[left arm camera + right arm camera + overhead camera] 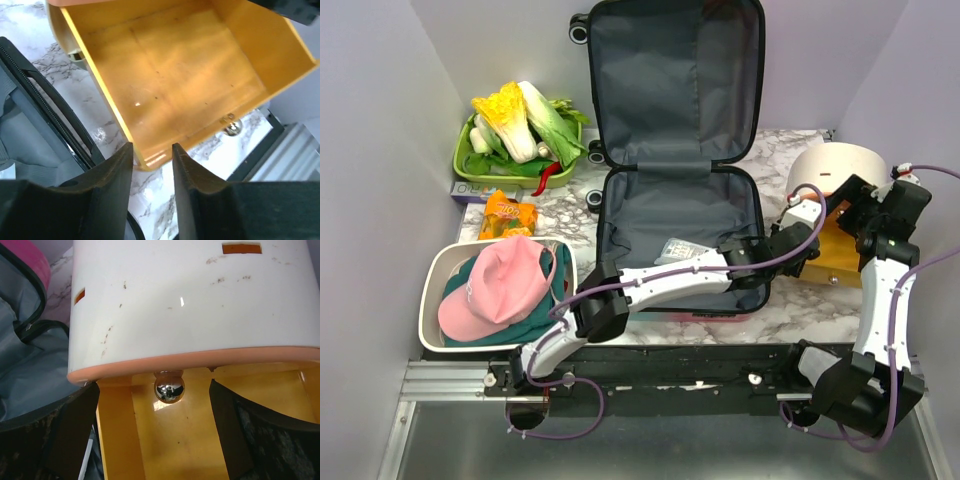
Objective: Open, take out, and arrange the luggage
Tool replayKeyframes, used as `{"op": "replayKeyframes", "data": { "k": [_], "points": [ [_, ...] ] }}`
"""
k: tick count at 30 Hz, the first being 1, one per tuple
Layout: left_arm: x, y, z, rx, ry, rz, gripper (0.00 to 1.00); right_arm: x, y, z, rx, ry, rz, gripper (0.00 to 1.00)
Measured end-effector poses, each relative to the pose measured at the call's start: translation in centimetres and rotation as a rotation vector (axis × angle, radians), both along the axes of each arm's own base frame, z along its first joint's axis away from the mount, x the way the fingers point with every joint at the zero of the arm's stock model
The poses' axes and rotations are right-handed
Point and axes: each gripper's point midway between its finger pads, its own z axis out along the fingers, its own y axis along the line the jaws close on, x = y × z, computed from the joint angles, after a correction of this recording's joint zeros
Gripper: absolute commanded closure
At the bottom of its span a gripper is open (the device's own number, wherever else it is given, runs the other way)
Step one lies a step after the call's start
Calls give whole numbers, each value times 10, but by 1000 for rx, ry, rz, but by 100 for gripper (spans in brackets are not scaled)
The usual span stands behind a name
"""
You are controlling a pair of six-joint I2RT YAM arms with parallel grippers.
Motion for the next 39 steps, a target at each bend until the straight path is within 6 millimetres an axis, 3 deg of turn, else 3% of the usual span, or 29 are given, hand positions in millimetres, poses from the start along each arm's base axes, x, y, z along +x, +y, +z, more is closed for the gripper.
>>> {"op": "replayKeyframes", "data": {
  "k": [2,5,6,8,13,16,19,22,25,27,30,33,35,39],
  "points": [
    [-8,1,6,-5,2,-22,43,0,0,1,-4,-2,1,0],
    [-16,3,19,-22,3,-52,25,1,0,1,-8,-4,4,0],
    [-18,3,24,-30,3,-59,11,1,0,2,-10,-6,6,0],
    [-20,7,35,-40,-6,-71,1,0,0,3,-14,-10,11,0],
    [-24,30,55,-51,-26,-79,1,-6,8,20,-30,-62,36,0],
    [-23,57,62,-45,-29,-76,1,-14,13,36,-53,-101,48,0],
    [-8,94,67,-44,-31,-34,1,-20,26,55,-91,-137,101,0],
    [18,145,62,-20,-22,52,1,-18,70,78,-162,-177,295,0],
    [48,207,49,10,-3,174,1,-17,140,100,-255,-218,608,0],
    [64,250,41,27,9,268,1,-20,181,103,-317,-244,819,0],
    [77,312,31,45,11,411,1,-22,230,80,-409,-205,1082,0],
    [77,354,36,20,-2,509,1,-15,268,39,-481,-81,1269,1],
    [79,375,47,-12,-20,570,1,-11,286,5,-496,12,1357,1],
    [81,404,62,-54,-52,675,1,-16,300,-63,-510,198,1455,1]
  ]
}}
